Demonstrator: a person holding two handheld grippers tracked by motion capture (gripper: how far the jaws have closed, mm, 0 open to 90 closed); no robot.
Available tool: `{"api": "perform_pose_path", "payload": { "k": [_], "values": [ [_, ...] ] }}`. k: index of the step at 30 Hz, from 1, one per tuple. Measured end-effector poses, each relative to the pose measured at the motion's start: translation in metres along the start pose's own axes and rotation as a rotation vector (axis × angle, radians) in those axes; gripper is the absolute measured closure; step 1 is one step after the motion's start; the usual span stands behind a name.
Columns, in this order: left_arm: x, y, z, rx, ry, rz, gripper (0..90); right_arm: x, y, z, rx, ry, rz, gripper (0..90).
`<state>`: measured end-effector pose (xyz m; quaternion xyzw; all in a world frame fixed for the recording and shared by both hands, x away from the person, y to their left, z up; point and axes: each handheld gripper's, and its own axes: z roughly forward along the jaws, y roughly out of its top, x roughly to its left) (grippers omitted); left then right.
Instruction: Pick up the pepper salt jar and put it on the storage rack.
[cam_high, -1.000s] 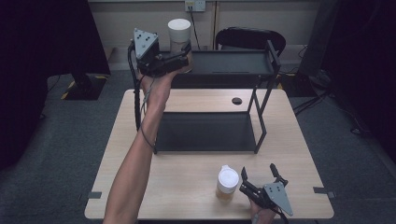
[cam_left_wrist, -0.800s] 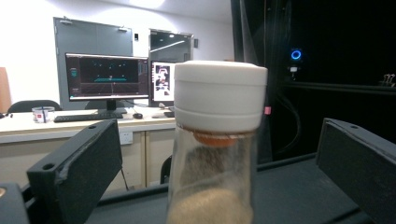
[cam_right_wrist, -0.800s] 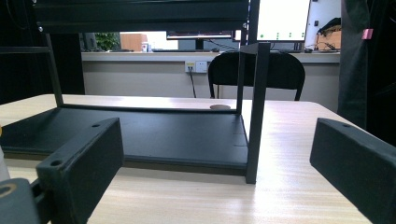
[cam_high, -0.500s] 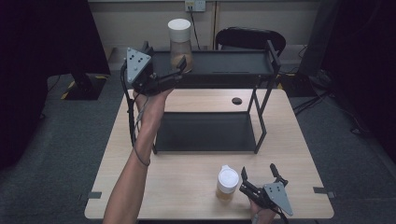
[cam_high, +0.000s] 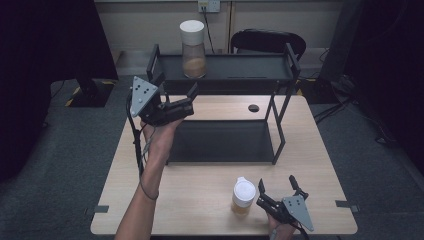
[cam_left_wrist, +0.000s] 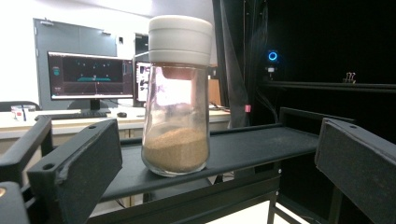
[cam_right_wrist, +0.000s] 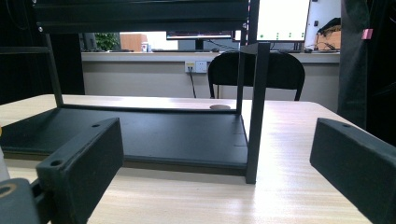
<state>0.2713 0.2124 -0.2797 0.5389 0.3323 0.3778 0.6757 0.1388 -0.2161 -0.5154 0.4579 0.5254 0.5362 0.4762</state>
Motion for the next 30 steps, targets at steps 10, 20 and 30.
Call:
{"api": "perform_pose_path", "payload": {
  "k": [10,20,30],
  "values": [
    [-0.008,-0.013,-0.036,-0.009,0.031,-0.026,0.3,0.0,0.0,0.0,0.001,-0.001,-0.001,1.9],
    [-0.015,-0.047,-0.071,-0.026,0.047,-0.052,0.3,0.0,0.0,0.0,0.0,-0.001,-0.002,1.9],
    [-0.027,-0.09,-0.102,-0.052,0.099,-0.052,0.3,0.001,0.0,0.0,0.001,-0.002,-0.001,1.9]
  ]
}}
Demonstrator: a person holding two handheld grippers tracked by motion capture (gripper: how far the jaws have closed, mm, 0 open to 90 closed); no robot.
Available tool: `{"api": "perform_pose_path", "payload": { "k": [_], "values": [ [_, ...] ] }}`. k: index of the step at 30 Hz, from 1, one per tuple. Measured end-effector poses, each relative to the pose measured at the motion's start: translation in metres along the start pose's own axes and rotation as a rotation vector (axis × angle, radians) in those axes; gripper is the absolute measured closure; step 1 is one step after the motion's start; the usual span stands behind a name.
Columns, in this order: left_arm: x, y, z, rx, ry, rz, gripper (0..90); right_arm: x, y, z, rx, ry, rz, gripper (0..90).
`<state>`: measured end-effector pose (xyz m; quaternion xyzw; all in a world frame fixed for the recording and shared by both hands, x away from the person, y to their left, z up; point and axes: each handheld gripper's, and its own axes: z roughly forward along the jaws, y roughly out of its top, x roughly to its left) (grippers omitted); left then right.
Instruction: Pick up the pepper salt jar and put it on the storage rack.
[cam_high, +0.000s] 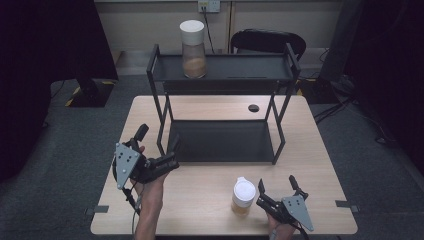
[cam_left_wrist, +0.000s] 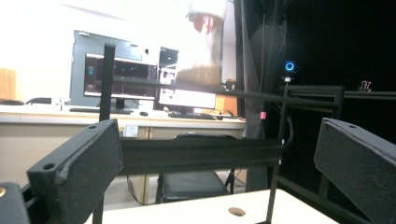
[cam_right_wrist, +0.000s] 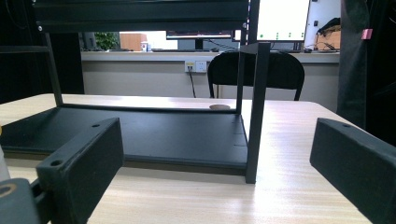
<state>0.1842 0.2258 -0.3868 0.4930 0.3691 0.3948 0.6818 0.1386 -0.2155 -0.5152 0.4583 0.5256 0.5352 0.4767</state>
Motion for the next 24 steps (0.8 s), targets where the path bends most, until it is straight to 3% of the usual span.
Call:
{"api": "perform_pose_path", "payload": {
  "k": [6,14,17,24],
  "values": [
    [-0.001,-0.02,-0.012,0.013,0.025,0.05,0.0,0.0,0.0,0.0,0.0,0.0,0.0,1.9],
    [0.005,-0.046,-0.024,0.044,0.04,0.021,0.0,0.0,0.0,0.0,0.0,-0.001,0.0,1.9],
    [0.003,-0.06,-0.029,0.041,0.056,0.024,0.2,0.0,0.0,0.0,0.0,-0.001,0.0,1.9],
    [0.001,-0.086,-0.035,0.097,0.074,0.049,0.3,0.0,0.0,0.0,0.0,-0.001,0.0,1.9]
  ]
}}
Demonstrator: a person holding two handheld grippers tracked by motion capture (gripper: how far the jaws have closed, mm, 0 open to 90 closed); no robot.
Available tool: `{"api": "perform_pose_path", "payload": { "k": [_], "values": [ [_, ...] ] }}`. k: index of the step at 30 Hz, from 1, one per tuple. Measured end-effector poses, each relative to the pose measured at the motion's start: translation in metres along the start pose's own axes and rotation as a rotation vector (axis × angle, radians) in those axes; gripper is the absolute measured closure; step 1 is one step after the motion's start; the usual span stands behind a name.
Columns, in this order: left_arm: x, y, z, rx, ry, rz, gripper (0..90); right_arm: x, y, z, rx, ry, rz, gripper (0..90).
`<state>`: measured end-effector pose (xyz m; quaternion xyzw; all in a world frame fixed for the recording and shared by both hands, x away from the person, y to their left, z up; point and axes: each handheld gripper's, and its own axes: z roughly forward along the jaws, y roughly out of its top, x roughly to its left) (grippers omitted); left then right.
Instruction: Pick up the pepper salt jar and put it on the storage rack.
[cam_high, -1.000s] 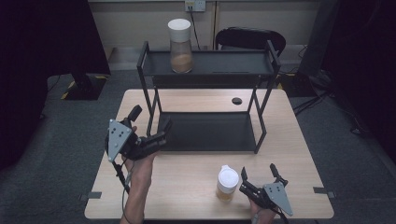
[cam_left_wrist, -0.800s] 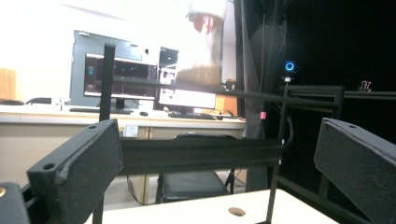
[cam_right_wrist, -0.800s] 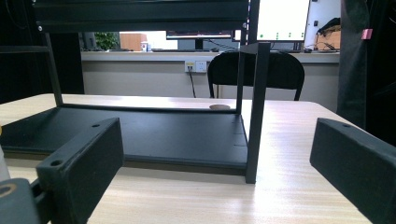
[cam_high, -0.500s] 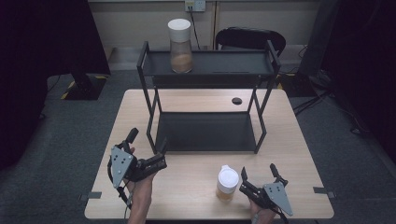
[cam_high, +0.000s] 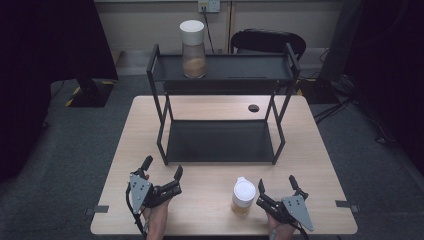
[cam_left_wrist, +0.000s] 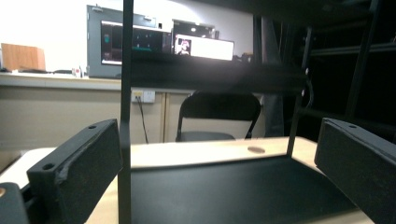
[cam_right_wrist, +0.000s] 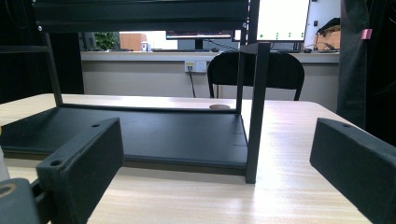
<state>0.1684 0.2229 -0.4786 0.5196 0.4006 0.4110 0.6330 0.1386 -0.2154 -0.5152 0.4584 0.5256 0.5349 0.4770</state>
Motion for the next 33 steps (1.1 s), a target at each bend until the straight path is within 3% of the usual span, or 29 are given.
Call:
{"api": "perform_pose_path", "payload": {
  "k": [5,12,14,16,19,23,33],
  "values": [
    [0.002,-0.023,0.0,0.063,0.021,-0.011,0.2,0.0,0.0,0.0,0.0,0.0,0.0,1.9],
    [0.002,-0.038,-0.001,0.074,0.031,0.013,0.1,0.0,0.0,0.0,0.0,0.0,0.0,1.9],
    [0.002,-0.037,-0.001,0.107,0.039,0.008,0.0,0.0,0.0,0.0,0.0,-0.001,0.0,1.9],
    [0.0,-0.043,-0.003,0.085,0.049,0.015,0.3,0.0,0.0,0.0,0.0,-0.001,0.0,1.9],
    [-0.001,-0.045,-0.004,0.074,0.05,0.024,0.3,0.0,0.0,0.0,0.0,0.0,0.0,1.9],
    [-0.005,-0.045,-0.004,0.074,0.054,0.066,0.3,0.0,0.0,0.0,0.0,-0.001,0.0,1.9],
    [-0.008,-0.042,-0.002,0.096,0.057,0.076,0.3,0.0,0.0,0.0,0.0,0.0,0.0,1.9]
  ]
}}
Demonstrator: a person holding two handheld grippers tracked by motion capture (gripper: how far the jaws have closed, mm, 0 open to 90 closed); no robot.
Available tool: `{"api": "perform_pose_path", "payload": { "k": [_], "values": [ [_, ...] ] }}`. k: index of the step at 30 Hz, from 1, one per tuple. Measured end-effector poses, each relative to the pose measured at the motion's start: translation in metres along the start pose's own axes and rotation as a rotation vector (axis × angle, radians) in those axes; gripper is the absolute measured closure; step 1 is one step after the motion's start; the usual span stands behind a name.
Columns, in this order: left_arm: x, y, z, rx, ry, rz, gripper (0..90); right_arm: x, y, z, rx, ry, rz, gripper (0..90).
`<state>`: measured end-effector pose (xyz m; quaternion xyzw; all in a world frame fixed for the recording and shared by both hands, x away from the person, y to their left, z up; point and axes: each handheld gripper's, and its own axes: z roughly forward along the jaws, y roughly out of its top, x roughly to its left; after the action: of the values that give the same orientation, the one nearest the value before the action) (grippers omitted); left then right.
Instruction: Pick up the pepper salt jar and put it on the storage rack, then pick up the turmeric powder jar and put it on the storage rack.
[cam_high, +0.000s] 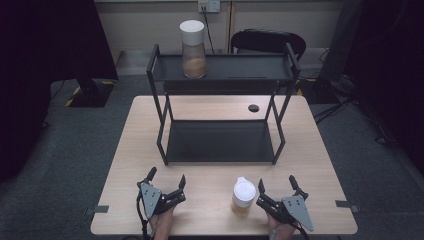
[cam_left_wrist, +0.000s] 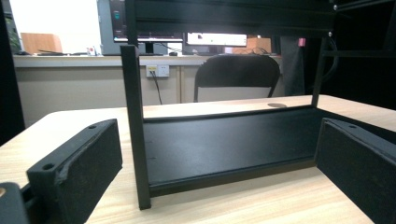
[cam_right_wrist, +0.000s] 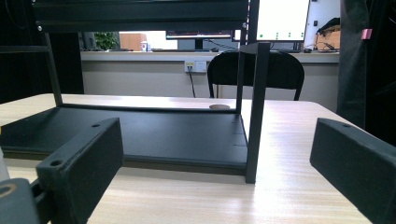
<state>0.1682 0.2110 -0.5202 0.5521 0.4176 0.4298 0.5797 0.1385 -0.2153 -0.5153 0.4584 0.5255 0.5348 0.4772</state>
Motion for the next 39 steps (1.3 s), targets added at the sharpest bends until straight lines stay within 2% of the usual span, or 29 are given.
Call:
{"api": "perform_pose_path", "payload": {
  "k": [4,14,20,21,25,26,28,33,35,36,39],
  "values": [
    [-0.001,0.003,0.0,0.016,0.003,0.001,0.3,0.0,0.0,0.0,-0.002,-0.001,0.004,1.9],
    [-0.001,0.003,0.0,0.019,0.004,0.001,0.4,-0.001,0.008,-0.003,-0.003,-0.004,0.027,2.4],
    [-0.001,0.003,0.0,0.019,0.004,0.001,0.6,0.002,0.022,-0.015,-0.055,0.002,0.037,3.0],
    [-0.001,0.003,0.0,0.019,0.004,0.001,0.6,0.002,0.027,-0.02,-0.073,0.012,0.046,3.4],
    [-0.001,0.003,0.0,0.019,0.004,0.001,0.8,0.005,0.033,-0.025,-0.099,0.036,0.036,3.8],
    [-0.001,0.003,0.0,0.019,0.004,0.001,1.0,0.007,0.038,-0.029,-0.101,0.065,0.038,4.6],
    [-0.001,0.003,0.0,0.019,0.004,0.001,1.1,0.011,0.04,-0.033,-0.11,0.082,0.037,5.3],
    [-0.001,0.003,0.0,0.019,0.003,0.001,1.4,0.021,0.044,-0.039,-0.1,0.139,0.041,6.1],
    [-0.001,0.003,0.0,0.019,0.0,0.001,1.2,0.024,0.045,-0.04,-0.1,0.146,0.039,6.1],
    [-0.001,0.003,0.0,0.019,0.0,0.001,1.2,0.029,0.044,-0.041,-0.101,0.16,0.022,6.8],
    [-0.001,0.003,0.0,0.02,0.001,0.002,1.4,0.035,0.043,-0.043,-0.09,0.179,0.027,7.7]
  ]
}}
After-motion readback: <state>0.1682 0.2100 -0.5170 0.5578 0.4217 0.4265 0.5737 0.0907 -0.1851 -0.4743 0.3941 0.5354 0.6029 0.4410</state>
